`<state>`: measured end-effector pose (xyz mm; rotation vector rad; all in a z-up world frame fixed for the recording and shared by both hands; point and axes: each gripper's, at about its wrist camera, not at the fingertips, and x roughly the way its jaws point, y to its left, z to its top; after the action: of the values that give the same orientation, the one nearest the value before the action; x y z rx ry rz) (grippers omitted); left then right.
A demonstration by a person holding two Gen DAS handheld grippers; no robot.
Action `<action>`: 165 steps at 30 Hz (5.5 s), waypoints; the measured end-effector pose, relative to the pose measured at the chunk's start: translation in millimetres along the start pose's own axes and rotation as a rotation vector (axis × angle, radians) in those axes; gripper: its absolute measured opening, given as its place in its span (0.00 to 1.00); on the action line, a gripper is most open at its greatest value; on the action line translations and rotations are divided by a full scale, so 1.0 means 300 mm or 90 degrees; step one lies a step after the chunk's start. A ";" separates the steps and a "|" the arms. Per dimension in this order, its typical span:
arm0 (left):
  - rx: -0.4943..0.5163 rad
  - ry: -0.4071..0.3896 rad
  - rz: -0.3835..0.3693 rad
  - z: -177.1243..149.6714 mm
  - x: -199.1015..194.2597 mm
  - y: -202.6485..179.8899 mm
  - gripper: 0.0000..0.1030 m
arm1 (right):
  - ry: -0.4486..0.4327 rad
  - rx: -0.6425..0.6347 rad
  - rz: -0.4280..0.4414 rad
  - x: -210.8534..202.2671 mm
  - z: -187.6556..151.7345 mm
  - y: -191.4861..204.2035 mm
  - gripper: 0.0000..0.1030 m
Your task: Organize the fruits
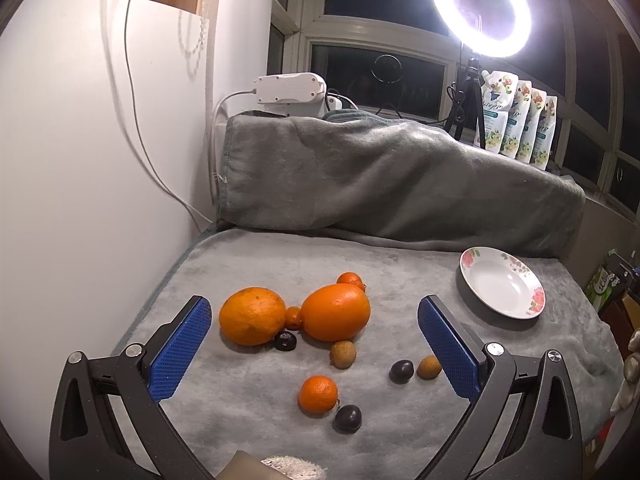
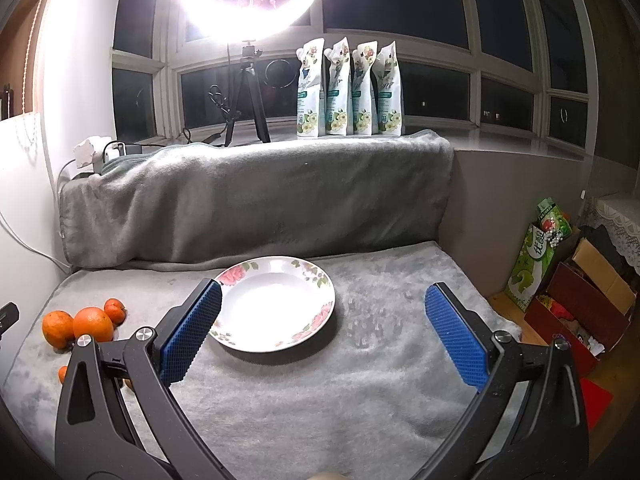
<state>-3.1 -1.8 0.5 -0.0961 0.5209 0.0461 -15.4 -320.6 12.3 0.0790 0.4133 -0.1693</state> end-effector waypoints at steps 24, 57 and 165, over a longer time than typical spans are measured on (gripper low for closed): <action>0.002 0.003 -0.001 0.008 -0.006 -0.007 0.99 | 0.004 -0.001 0.002 0.000 0.000 0.006 1.00; -0.071 0.089 -0.025 -0.107 0.106 0.156 0.95 | 0.089 -0.070 0.182 0.148 -0.004 0.209 1.00; -0.181 0.127 -0.141 -0.070 0.298 0.229 0.56 | 0.514 -0.270 0.660 0.496 -0.049 1.132 0.64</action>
<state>59.2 65.9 -67.7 -0.4397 0.6979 -0.1080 174.0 -7.0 -47.3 -0.0684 1.1444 1.0069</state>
